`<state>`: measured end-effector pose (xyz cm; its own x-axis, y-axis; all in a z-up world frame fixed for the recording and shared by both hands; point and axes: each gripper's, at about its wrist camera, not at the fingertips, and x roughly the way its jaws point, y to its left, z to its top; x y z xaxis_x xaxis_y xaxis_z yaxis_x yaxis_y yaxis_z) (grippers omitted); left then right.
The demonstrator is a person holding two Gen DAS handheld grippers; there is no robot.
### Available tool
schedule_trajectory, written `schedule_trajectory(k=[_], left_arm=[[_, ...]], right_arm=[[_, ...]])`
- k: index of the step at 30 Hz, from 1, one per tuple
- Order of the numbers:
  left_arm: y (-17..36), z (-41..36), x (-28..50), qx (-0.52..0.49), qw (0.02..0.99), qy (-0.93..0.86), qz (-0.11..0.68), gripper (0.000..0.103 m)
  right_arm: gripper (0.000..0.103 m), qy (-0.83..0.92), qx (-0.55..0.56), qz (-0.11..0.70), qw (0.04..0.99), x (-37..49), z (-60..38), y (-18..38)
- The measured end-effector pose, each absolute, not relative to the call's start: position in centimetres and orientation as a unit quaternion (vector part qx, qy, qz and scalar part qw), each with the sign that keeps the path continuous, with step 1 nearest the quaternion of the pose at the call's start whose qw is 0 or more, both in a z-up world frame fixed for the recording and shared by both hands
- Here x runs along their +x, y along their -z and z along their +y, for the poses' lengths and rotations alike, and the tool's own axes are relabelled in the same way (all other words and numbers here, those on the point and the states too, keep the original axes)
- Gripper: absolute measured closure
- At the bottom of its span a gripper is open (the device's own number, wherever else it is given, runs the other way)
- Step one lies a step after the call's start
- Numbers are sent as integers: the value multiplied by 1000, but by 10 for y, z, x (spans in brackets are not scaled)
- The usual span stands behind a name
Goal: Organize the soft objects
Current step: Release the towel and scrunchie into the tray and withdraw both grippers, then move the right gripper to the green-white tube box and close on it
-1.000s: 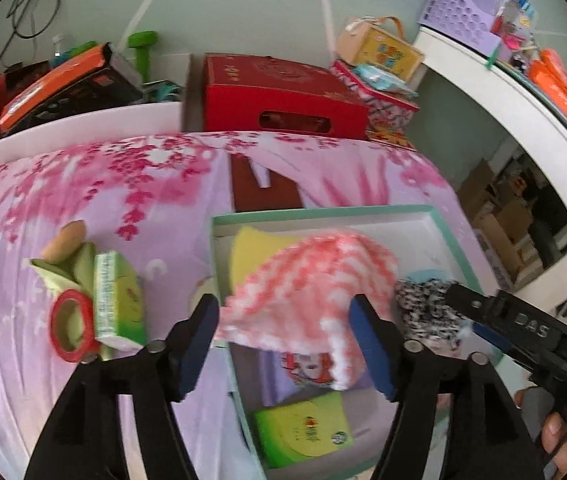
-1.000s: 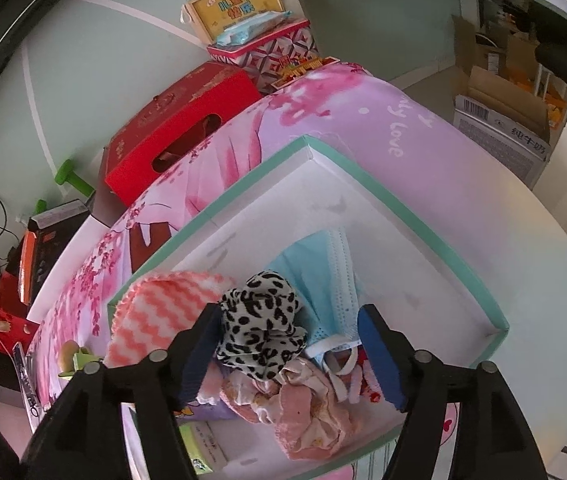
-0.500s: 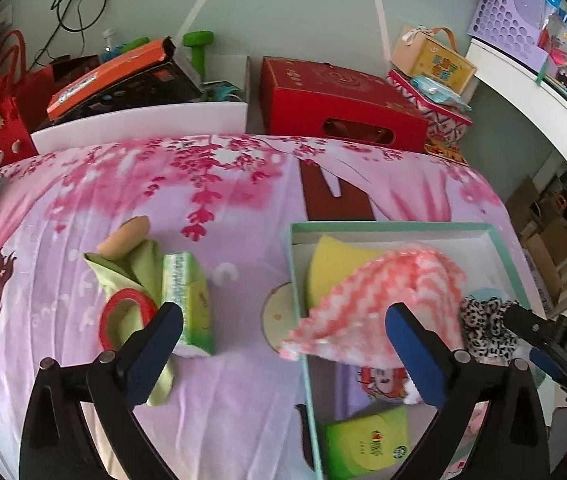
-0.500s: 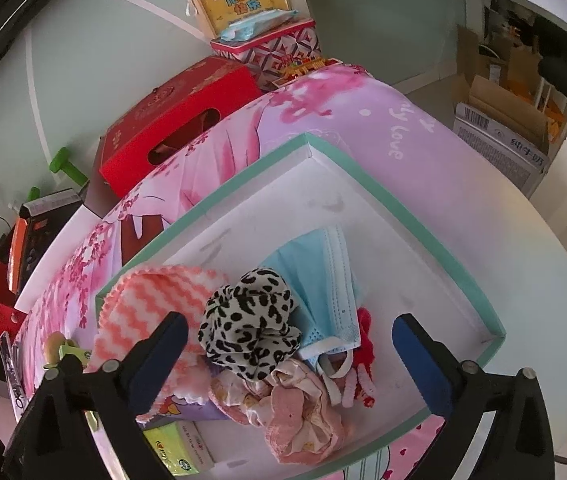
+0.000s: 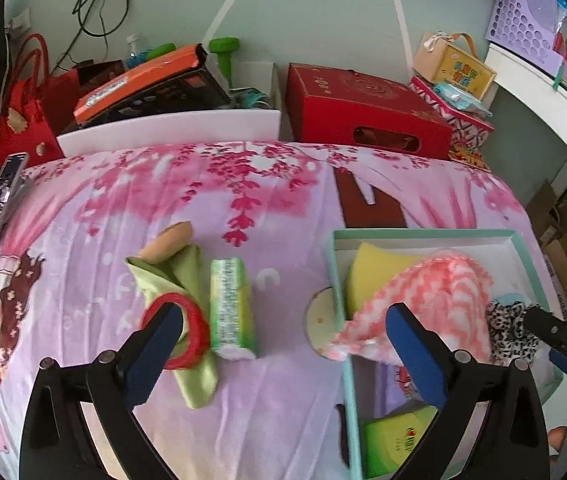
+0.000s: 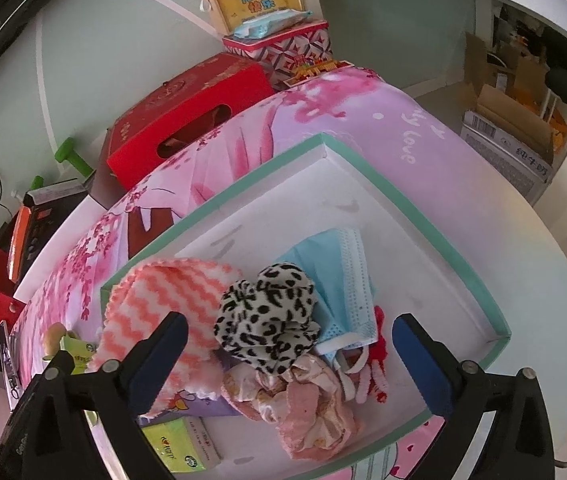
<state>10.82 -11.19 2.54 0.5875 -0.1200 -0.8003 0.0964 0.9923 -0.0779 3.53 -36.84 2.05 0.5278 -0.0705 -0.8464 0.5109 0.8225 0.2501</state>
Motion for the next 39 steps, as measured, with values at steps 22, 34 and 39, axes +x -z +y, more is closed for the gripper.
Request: schedule_trajectory(k=[22, 34, 39], left_arm=[[-59, 13, 100, -54, 887, -94, 449, 2], [-70, 71, 85, -100, 886, -151, 426, 2], [-66, 83, 83, -119, 887, -156, 418, 2]], right_arm=[[0, 116, 199, 423, 876, 48, -307, -54], [0, 35, 141, 409, 901, 68, -231, -70], [0, -5, 114, 403, 908, 77, -192, -69]])
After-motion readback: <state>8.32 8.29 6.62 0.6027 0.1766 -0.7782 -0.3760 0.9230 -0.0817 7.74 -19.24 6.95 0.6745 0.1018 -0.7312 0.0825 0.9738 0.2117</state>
